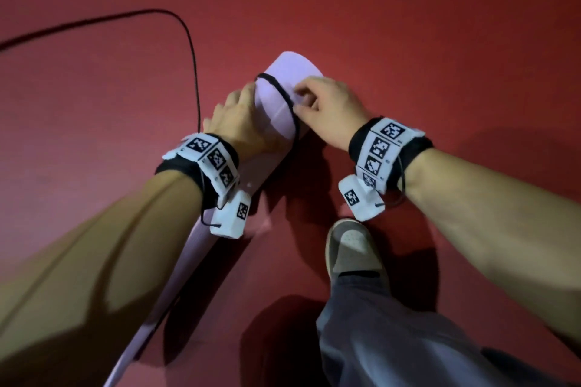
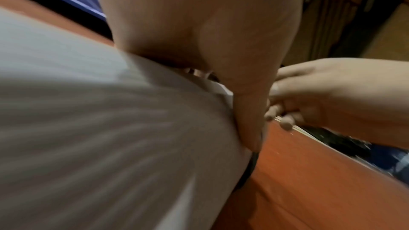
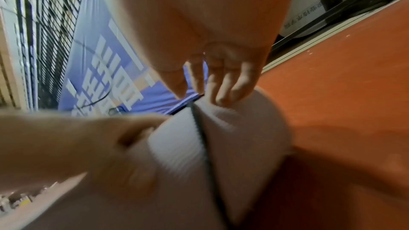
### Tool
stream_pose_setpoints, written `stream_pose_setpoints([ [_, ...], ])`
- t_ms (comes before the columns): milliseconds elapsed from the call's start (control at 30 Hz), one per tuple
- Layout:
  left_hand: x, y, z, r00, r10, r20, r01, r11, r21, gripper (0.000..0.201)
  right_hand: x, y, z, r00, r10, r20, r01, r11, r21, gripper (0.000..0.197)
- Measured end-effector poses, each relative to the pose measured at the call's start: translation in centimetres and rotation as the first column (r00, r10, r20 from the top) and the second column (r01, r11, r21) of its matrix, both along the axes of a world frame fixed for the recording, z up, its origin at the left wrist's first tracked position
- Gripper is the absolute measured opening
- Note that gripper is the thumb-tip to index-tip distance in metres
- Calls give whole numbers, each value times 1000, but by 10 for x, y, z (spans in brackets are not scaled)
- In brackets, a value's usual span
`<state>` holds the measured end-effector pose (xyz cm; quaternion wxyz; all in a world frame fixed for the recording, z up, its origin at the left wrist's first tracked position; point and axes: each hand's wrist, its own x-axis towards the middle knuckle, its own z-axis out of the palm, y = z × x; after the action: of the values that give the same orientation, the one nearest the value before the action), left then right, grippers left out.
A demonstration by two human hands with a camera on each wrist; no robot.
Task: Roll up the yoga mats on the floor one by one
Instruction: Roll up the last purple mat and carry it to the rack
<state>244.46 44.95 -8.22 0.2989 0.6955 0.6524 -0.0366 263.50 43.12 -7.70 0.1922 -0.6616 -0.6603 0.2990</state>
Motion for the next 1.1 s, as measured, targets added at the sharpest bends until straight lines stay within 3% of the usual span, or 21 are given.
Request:
stream_pose_setpoints([
  [167,-62,-39,7,993,-5,-118,-6,996,-94,132,-41,36,6,962,32,270,-40,999,25,37],
  [333,-117,-76,11,975,-43,-220,-10,972,-233,154,-59,52,10,898,11,440,17,998,-59,32],
  [500,-127,-88,10,978,-1,-208,-36,984,-175,147,-83,41,25,836,67,544,-4,993,-116,33],
  [667,-98,-90,9,988,96,-117,-104,993,-57,123,-137,8,45,845,356,399,-317,934,-162,24],
  [800,-80,-57,6,979,184,-87,-194,974,-121,89,-149,-18,57,812,546,207,-491,831,-262,13],
  [867,-82,-45,7,979,199,52,-190,972,-135,95,-135,-17,56,840,534,99,-494,828,-266,15],
  [967,-87,-36,2,963,228,144,-207,967,-150,122,-105,-9,37,922,383,45,-364,902,-232,13],
  [1033,-85,-35,3,945,286,158,-254,947,-196,126,-90,-15,18,947,317,50,-302,934,-191,6],
  [1100,-88,-32,3,938,296,178,-255,941,-223,119,-79,-27,-2,957,286,52,-278,952,-128,15],
])
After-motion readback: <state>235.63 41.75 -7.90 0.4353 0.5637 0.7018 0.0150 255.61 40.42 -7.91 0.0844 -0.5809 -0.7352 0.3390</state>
